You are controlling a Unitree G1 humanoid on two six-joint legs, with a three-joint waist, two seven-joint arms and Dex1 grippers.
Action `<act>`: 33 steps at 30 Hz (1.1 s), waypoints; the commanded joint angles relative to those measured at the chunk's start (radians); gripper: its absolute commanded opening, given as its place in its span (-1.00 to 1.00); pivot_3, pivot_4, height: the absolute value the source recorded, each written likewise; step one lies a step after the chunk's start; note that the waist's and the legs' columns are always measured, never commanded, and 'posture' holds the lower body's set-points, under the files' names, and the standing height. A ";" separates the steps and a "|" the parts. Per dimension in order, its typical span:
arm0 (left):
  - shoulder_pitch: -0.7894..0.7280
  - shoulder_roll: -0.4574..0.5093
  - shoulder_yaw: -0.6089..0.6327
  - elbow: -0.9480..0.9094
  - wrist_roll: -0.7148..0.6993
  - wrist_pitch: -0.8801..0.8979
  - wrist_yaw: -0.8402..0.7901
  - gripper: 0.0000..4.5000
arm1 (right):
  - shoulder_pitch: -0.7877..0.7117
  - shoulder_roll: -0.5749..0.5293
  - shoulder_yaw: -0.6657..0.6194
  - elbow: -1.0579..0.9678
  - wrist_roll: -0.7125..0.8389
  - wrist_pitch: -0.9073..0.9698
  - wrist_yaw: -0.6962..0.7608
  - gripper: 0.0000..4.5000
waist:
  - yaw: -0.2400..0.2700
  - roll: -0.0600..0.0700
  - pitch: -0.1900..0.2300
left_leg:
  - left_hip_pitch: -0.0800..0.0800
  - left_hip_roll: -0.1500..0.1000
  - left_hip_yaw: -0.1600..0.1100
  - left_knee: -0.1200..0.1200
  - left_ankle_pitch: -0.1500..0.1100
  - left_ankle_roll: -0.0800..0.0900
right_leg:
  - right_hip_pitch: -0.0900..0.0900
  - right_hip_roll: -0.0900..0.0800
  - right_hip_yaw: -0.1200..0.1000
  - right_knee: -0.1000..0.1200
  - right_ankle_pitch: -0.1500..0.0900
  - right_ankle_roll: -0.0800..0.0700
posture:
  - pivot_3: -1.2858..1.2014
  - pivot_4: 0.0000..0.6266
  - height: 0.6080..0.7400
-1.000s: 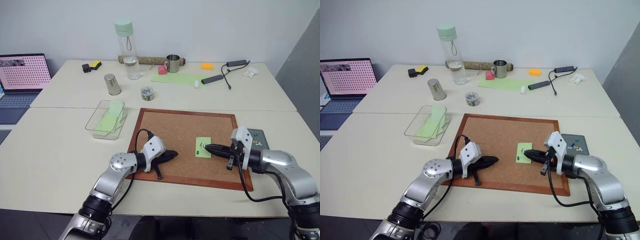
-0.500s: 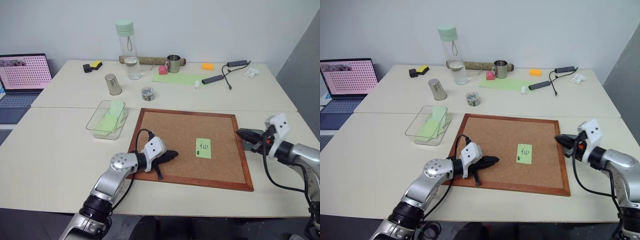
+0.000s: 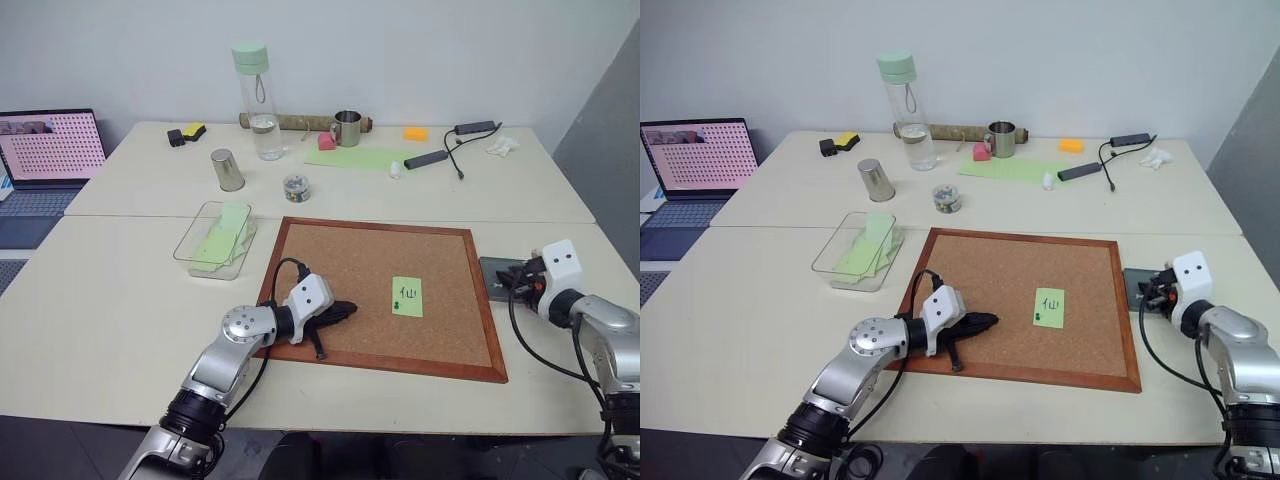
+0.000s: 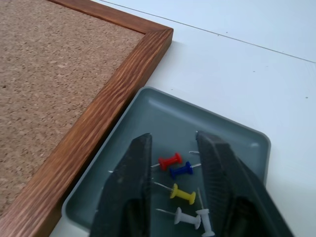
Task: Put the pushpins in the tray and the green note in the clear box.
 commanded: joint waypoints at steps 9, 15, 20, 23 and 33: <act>0.045 0.003 -0.045 0.029 0.034 0.020 -0.005 -1.00 | 0.078 -0.067 0.065 -0.324 0.113 -0.003 0.244 0.56 | -0.001 0.001 -0.001 | 0.000 0.000 -0.001 0.000 0.000 0.000 | 0.001 0.000 -0.001 0.000 0.000 0.001 | 0.03 -0.52 1.00; 0.045 0.001 -0.050 0.018 0.034 0.026 -0.006 -1.00 | 0.090 0.000 0.222 -0.428 0.119 -0.008 0.293 0.56 | -0.007 0.000 -0.001 | 0.013 0.000 -0.003 -0.003 -0.001 0.001 | 0.015 0.000 -0.002 -0.005 -0.002 0.003 | 0.03 -0.52 1.00; 0.044 0.003 -0.050 0.017 0.034 0.028 -0.007 -1.00 | 0.036 0.059 0.291 -0.355 0.083 -0.039 0.289 0.56 | -0.007 0.000 0.000 | 0.012 -0.001 -0.004 -0.003 -0.001 0.001 | 0.015 0.000 -0.002 -0.006 -0.002 0.003 | 0.03 -0.52 1.00; 0.041 0.003 -0.050 0.019 0.035 0.028 -0.005 -1.00 | 0.006 0.086 0.309 -0.306 0.068 -0.057 0.296 0.56 | -0.005 0.000 0.000 | 0.012 0.000 -0.004 -0.003 -0.001 0.001 | 0.015 0.000 -0.002 -0.006 -0.002 0.003 | 0.03 -0.52 1.00; 0.041 0.003 -0.048 0.019 0.033 0.031 -0.003 -1.00 | -0.007 0.117 0.352 -0.226 0.034 -0.112 0.321 -0.20 | -0.005 0.000 0.000 | 0.012 -0.001 -0.005 -0.003 -0.001 0.001 | 0.015 0.000 -0.003 -0.007 -0.002 0.003 | 0.03 -0.52 1.00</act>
